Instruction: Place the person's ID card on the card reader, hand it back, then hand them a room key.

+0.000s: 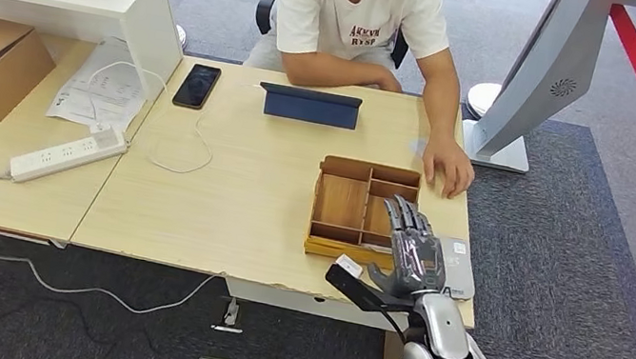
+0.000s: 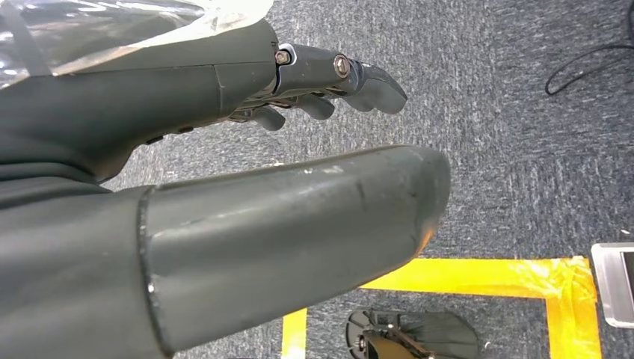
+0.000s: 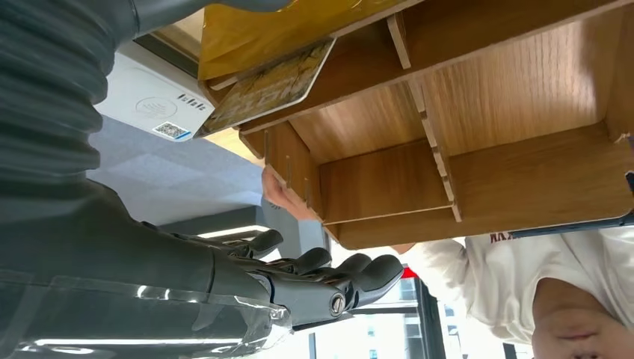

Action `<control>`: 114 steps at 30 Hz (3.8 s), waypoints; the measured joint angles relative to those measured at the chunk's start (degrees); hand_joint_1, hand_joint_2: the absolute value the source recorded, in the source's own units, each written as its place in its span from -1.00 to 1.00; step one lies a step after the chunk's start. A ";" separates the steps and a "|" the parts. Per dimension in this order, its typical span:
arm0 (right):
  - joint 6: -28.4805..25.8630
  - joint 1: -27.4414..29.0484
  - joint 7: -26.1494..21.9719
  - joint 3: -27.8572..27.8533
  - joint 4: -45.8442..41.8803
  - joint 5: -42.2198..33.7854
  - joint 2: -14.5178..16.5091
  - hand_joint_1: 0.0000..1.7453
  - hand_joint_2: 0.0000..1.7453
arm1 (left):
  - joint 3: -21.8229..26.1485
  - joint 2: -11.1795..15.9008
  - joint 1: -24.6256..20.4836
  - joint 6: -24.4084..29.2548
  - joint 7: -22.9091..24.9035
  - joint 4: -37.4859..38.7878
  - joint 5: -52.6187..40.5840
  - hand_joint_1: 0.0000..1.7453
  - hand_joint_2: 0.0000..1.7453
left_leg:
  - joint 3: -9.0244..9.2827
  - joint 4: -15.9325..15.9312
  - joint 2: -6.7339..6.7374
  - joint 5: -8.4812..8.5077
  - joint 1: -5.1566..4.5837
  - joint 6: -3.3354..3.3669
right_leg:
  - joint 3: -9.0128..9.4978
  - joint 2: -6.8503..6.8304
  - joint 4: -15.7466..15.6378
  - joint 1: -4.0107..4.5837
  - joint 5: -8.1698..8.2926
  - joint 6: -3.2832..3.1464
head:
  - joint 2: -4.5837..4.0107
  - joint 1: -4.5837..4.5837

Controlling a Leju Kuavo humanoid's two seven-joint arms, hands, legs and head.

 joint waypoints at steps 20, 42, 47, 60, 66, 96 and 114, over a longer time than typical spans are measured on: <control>0.71 0.04 0.19 1.55 -0.11 -0.44 -1.02 -1.00 1.00 | 0.00 0.07 0.00 0.06 -0.32 0.00 0.21 -1.00 -1.00 | 0.01 0.01 0.00 0.00 0.00 0.00 | 0.00 0.00 0.00 0.00 0.00 0.00 | 0.00 0.00; 0.66 0.26 0.64 1.58 -0.52 -0.92 -2.80 -1.00 1.00 | 0.00 0.63 -0.01 -0.02 -0.33 0.00 0.66 -1.00 -1.00 | 0.01 0.01 0.00 0.00 0.00 0.00 | 0.00 0.00 0.00 0.00 0.00 0.00 | 0.00 0.00; 0.66 0.25 0.62 1.82 -0.52 -1.00 -2.80 -1.00 1.00 | 0.00 0.64 -0.01 -0.02 -0.32 0.00 0.67 -1.00 -1.00 | 0.01 0.01 0.00 0.00 0.00 0.00 | 0.00 0.00 0.00 0.00 0.00 0.00 | 0.00 0.00; 0.84 0.24 0.62 2.05 -0.52 -1.08 -2.80 -0.31 1.00 | 0.00 0.64 -0.01 -0.02 -0.10 0.00 0.69 -1.00 -1.00 | 0.00 0.01 0.00 0.00 0.00 0.00 | 0.00 0.00 0.00 0.00 0.00 0.00 | 0.00 0.00; 2.51 0.16 0.73 2.70 -0.52 -2.07 -2.81 1.00 1.00 | 0.00 0.66 -0.01 -0.02 0.15 0.00 0.75 -1.00 -1.00 | 0.00 0.00 0.00 0.00 0.00 0.00 | 0.00 0.00 0.00 0.00 0.00 0.00 | 0.00 0.00; -4.70 1.23 4.75 0.68 -9.73 4.79 -4.41 1.00 1.00 | -0.07 0.41 -0.09 0.00 -1.23 -0.09 0.05 -1.00 -1.00 | 0.01 0.01 0.01 0.00 0.00 0.00 | 0.01 0.00 0.00 0.00 0.00 0.00 | 0.00 0.00; -1.32 -4.70 5.39 -1.87 -25.59 8.70 -5.38 1.00 1.00 | -0.27 -0.15 -0.52 -0.24 -0.99 -0.09 -0.58 -1.00 -1.00 | 0.01 0.01 0.00 0.00 0.00 0.00 | 0.03 0.00 0.00 0.00 0.01 0.00 | 0.00 0.00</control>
